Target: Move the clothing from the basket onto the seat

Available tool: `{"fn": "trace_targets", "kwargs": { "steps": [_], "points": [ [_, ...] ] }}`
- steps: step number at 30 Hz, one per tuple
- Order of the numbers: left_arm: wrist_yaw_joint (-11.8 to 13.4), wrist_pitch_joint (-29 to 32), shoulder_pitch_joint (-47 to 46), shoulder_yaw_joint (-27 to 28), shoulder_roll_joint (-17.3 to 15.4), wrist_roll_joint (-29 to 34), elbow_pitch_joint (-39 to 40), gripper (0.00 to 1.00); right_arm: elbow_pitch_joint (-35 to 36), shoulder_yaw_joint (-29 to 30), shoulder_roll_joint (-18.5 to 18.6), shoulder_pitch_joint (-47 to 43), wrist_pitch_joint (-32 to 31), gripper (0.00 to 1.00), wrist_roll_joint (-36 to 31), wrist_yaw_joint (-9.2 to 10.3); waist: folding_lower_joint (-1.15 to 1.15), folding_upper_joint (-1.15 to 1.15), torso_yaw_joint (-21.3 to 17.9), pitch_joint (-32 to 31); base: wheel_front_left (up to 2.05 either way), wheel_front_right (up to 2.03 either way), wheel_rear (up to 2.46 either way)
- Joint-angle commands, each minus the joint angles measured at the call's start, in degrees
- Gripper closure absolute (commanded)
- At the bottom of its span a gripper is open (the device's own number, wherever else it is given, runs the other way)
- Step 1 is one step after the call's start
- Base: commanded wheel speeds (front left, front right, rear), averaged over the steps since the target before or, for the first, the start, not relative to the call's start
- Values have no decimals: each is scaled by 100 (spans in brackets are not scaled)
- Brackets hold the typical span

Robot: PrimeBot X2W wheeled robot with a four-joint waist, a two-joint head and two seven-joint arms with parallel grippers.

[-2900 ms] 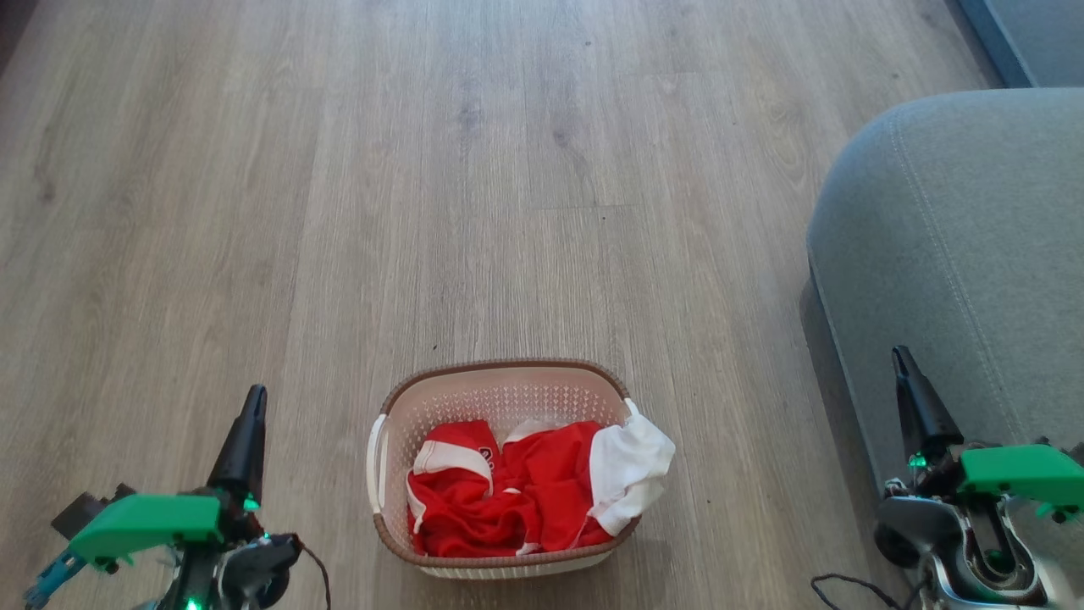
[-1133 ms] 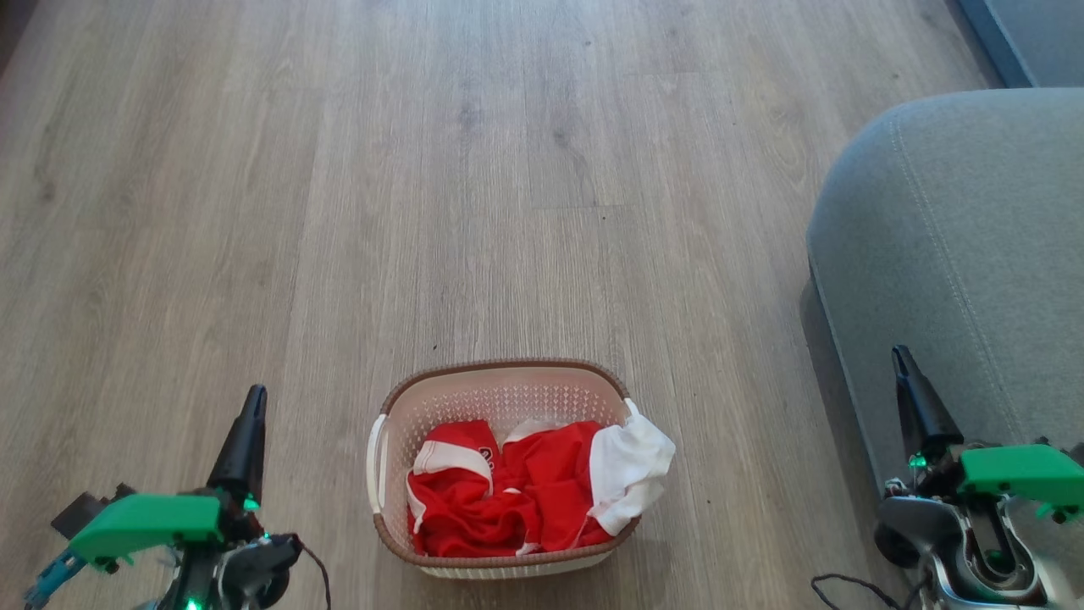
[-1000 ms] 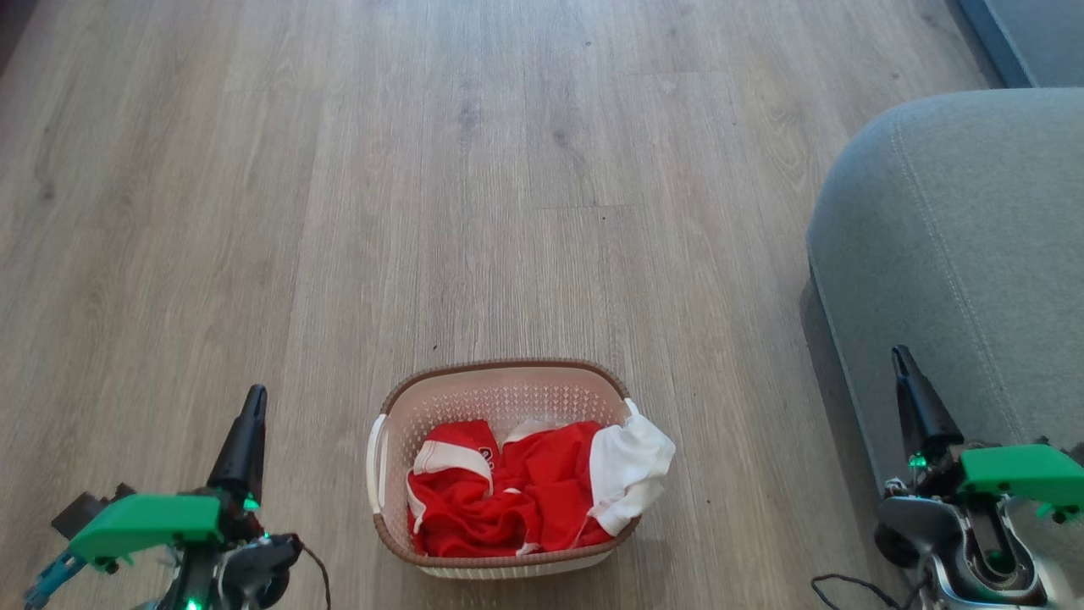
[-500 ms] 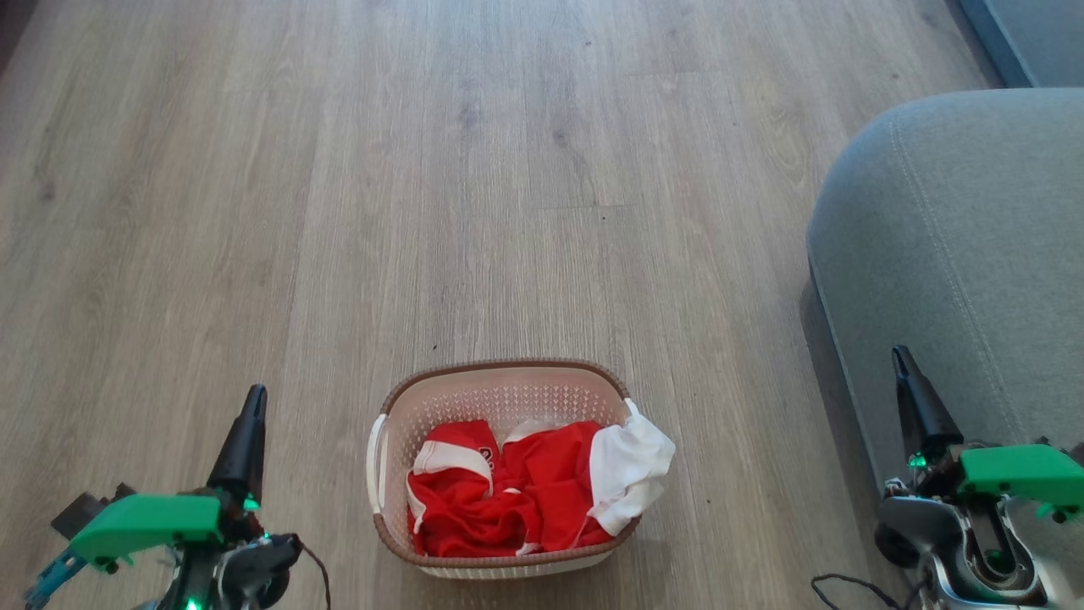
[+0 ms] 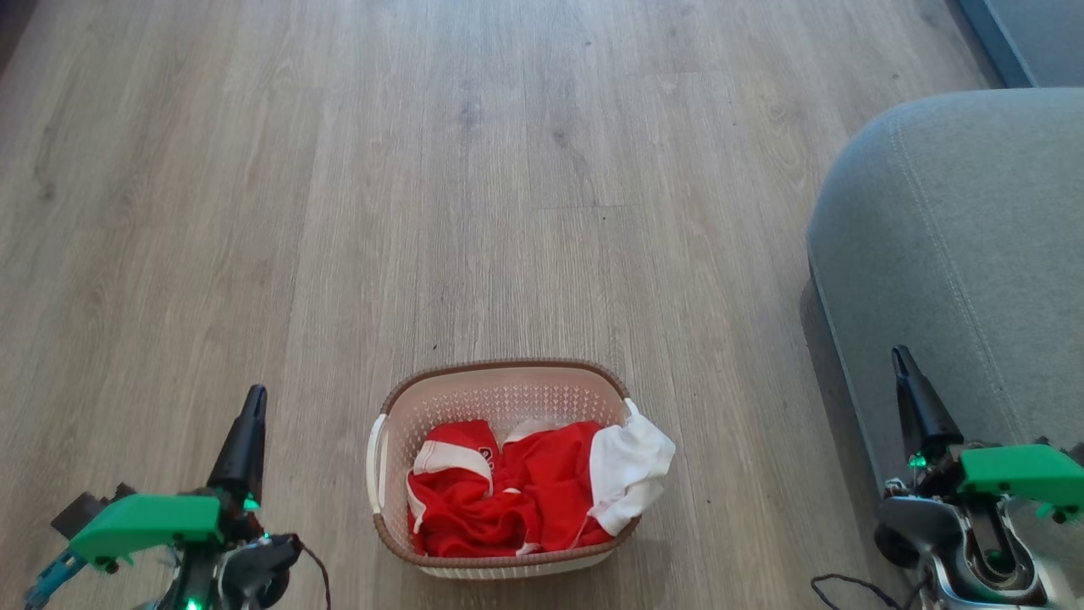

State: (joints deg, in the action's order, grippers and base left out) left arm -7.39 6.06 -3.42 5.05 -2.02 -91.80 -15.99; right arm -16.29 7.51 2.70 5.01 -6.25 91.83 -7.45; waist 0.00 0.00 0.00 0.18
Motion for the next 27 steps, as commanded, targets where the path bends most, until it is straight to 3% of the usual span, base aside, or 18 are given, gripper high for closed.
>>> {"fn": "trace_targets", "kwargs": {
  "steps": [1,7,8,12,27],
  "points": [
    [-10,41,-276,145,-86,-39,196,100,226,-101,18,117,-22,100,36,-3,0,0,0,0,0,0,0],
    [-10,41,-276,145,-86,-39,196,100,226,-101,18,117,-22,100,36,-3,0,0,0,0,0,0,0],
    [-10,41,-276,145,-86,-39,196,0,226,-101,18,117,-22,0,36,-3,0,0,0,0,0,0,0],
    [0,-8,152,-1,24,2,-289,0,-324,-27,-33,-91,1,0,-1,-2,0,0,0,1,0,0,0],
    [-1,-217,-95,-67,-36,163,-437,0,-388,-246,37,176,207,0,-175,-2,0,0,-10,29,0,0,0]
  ]
}}
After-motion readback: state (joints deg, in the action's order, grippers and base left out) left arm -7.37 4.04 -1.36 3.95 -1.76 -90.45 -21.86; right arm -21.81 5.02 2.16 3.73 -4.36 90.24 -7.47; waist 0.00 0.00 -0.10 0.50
